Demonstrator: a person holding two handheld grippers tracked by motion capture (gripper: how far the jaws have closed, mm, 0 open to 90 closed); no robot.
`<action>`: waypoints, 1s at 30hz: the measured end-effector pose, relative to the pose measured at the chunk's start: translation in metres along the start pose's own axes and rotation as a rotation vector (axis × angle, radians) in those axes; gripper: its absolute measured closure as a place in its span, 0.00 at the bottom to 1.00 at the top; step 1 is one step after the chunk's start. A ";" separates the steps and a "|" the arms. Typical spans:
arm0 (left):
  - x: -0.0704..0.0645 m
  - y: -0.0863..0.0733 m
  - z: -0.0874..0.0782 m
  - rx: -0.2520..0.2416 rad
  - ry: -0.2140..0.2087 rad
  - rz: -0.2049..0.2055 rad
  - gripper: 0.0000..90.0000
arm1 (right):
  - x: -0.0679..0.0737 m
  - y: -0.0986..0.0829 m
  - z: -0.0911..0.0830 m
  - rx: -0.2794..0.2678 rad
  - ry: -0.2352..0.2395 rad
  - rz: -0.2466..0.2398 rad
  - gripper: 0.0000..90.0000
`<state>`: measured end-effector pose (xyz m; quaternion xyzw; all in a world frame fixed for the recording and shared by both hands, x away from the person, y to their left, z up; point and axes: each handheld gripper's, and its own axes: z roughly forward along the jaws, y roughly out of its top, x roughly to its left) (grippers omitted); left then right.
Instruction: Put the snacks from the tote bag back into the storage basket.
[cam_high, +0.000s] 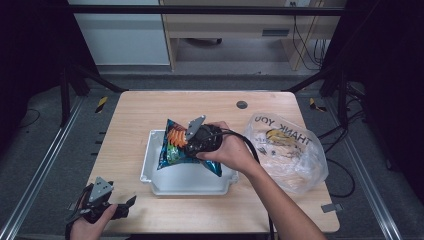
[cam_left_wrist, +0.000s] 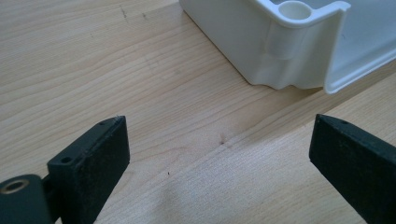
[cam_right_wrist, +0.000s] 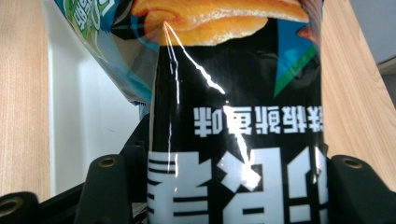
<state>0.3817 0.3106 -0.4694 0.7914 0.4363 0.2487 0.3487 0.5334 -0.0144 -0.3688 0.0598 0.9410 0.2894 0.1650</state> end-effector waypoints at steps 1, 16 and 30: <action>0.000 0.000 0.000 0.000 0.000 0.000 0.05 | 0.001 0.000 0.001 0.002 0.003 -0.003 0.46; 0.000 0.001 -0.001 -0.004 -0.003 0.000 0.05 | 0.007 -0.003 0.013 0.016 0.025 -0.024 0.46; 0.000 0.001 -0.002 -0.008 -0.002 -0.001 0.05 | 0.011 -0.010 0.025 0.030 0.047 -0.026 0.46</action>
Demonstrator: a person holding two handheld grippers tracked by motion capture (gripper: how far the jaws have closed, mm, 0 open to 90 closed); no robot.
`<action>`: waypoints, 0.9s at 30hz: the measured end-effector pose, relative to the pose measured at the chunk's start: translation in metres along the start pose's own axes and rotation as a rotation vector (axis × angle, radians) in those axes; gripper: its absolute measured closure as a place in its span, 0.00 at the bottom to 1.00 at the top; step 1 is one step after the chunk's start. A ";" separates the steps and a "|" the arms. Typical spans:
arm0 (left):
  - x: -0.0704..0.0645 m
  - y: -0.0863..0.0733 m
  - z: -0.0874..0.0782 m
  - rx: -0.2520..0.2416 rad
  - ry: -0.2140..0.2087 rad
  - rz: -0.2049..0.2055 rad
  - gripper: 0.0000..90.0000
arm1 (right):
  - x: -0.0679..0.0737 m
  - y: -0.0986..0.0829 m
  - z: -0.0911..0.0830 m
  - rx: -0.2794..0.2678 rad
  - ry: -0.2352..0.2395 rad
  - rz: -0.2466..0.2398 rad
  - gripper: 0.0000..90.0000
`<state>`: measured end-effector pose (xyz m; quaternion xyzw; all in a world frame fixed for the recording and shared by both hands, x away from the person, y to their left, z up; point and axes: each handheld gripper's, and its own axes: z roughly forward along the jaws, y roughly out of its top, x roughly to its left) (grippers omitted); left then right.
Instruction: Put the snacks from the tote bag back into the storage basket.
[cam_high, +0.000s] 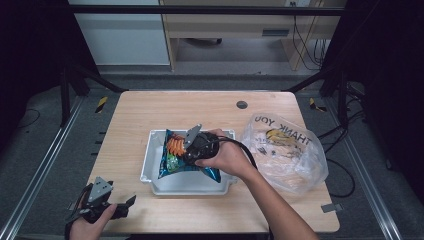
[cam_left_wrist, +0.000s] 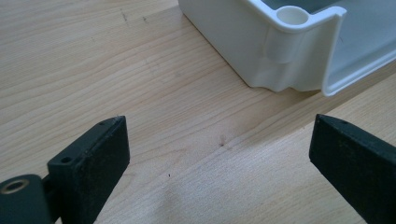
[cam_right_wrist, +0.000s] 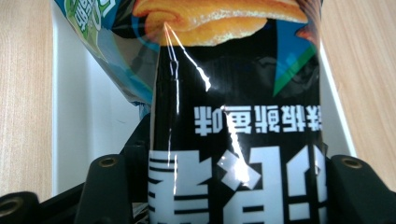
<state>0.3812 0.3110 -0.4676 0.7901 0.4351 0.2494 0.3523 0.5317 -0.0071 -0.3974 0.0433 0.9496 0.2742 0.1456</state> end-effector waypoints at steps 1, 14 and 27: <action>0.000 0.000 0.000 0.000 0.000 -0.001 0.05 | 0.000 0.000 0.001 0.003 0.005 -0.003 0.46; 0.001 0.001 -0.002 0.009 0.048 0.015 0.05 | 0.004 -0.004 0.014 0.020 0.023 -0.006 0.46; -0.001 0.001 0.000 -0.002 -0.006 0.006 0.05 | -0.002 -0.010 0.026 0.045 0.035 0.003 0.46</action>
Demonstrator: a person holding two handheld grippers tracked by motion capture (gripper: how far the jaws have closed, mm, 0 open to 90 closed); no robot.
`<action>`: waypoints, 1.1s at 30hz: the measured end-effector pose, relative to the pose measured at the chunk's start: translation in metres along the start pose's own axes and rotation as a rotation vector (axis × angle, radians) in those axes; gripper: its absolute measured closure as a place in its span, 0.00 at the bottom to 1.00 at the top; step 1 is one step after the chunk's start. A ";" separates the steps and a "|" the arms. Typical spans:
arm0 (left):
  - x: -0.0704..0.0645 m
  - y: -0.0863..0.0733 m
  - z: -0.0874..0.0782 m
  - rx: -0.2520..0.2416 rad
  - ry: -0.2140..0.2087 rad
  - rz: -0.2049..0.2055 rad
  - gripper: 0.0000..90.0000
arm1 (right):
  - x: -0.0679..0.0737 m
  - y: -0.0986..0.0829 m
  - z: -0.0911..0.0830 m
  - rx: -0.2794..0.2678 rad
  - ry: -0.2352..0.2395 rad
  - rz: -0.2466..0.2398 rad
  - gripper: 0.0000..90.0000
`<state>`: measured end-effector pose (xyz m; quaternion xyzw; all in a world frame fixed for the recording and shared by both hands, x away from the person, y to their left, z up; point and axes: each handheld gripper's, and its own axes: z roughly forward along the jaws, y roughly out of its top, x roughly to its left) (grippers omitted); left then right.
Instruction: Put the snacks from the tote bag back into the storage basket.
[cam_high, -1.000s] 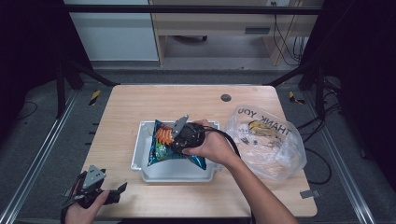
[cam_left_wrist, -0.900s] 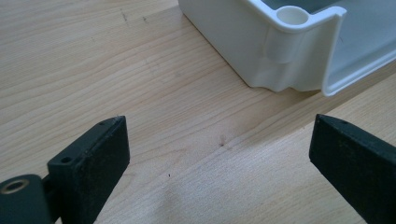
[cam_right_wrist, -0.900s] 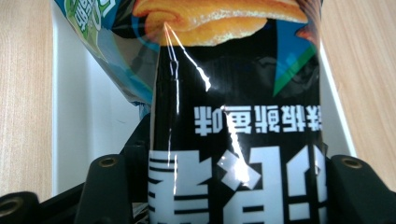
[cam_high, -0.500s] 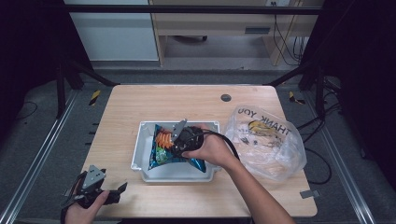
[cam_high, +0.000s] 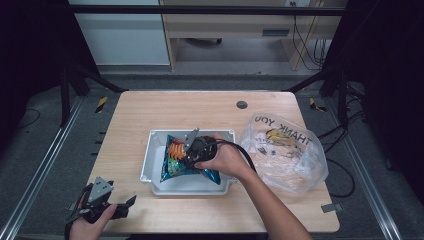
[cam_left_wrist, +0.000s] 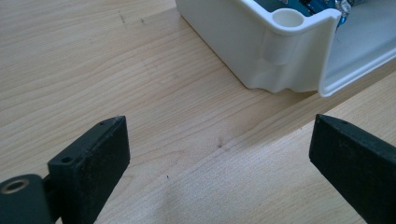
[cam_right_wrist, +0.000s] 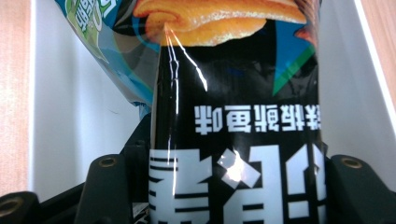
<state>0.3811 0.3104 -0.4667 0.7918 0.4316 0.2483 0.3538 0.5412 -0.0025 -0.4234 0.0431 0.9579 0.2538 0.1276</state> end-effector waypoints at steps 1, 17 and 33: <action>0.000 0.000 0.000 -0.001 -0.001 0.002 0.05 | -0.001 -0.001 0.001 -0.001 -0.001 0.004 0.46; 0.000 0.000 0.000 0.002 -0.002 0.004 0.05 | -0.001 -0.005 0.006 -0.012 -0.023 0.022 0.44; 0.002 0.000 0.000 0.006 -0.001 -0.002 0.05 | 0.005 0.003 0.010 -0.006 -0.061 0.052 0.15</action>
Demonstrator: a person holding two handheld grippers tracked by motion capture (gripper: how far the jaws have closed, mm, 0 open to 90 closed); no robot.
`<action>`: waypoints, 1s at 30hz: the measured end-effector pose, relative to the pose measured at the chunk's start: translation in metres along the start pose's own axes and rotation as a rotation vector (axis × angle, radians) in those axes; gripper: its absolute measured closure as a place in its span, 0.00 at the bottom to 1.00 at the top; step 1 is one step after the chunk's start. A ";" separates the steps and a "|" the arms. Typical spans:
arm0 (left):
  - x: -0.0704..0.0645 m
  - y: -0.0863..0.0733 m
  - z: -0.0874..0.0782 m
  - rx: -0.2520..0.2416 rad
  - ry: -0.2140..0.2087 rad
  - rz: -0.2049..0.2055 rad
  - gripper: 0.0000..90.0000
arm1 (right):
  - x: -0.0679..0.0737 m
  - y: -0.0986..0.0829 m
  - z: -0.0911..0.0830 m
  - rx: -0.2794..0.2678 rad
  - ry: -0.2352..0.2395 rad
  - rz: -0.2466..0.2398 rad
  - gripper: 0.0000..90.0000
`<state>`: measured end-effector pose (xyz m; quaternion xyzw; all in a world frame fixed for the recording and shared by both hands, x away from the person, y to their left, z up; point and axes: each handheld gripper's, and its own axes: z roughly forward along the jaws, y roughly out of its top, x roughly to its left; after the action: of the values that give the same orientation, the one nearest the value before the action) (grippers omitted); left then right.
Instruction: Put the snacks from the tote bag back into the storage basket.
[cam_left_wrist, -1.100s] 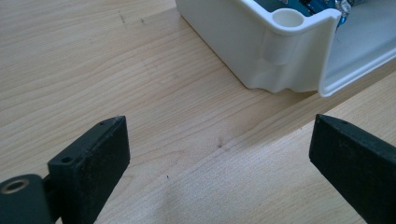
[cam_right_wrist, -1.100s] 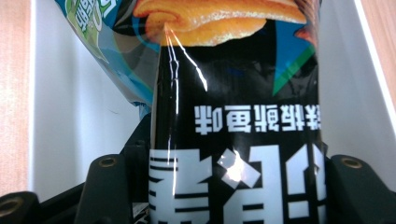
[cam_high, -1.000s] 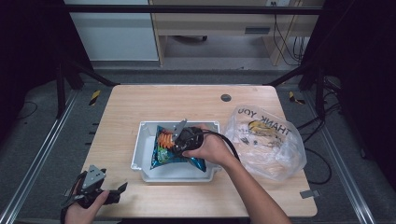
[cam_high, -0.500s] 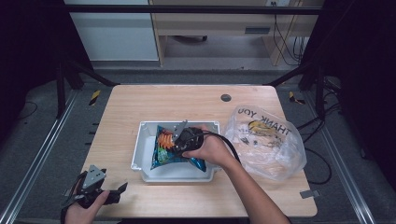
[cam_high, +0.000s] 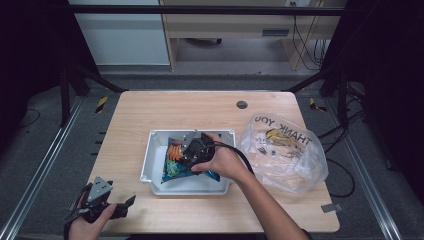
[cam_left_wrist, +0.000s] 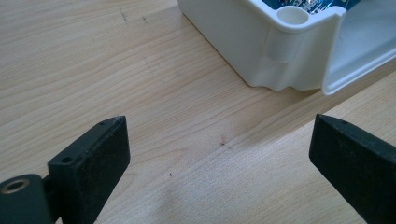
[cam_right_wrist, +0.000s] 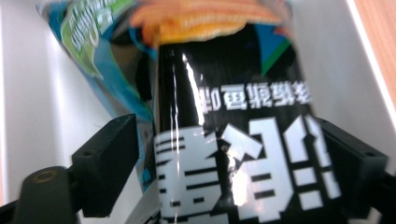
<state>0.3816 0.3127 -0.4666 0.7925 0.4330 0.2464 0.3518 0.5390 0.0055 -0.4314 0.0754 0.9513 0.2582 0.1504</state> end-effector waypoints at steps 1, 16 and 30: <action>0.000 0.000 0.000 -0.001 0.000 0.000 0.05 | 0.000 0.001 -0.001 -0.002 -0.008 0.001 0.14; -0.002 0.001 0.001 0.006 0.000 0.011 0.05 | -0.005 0.010 -0.023 -0.052 -0.015 0.052 0.08; -0.001 0.001 0.002 0.014 0.002 0.017 0.05 | -0.008 0.017 -0.045 -0.068 -0.019 0.073 0.07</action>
<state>0.3826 0.3106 -0.4671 0.7983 0.4285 0.2471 0.3436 0.5332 -0.0033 -0.3837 0.1075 0.9372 0.2949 0.1523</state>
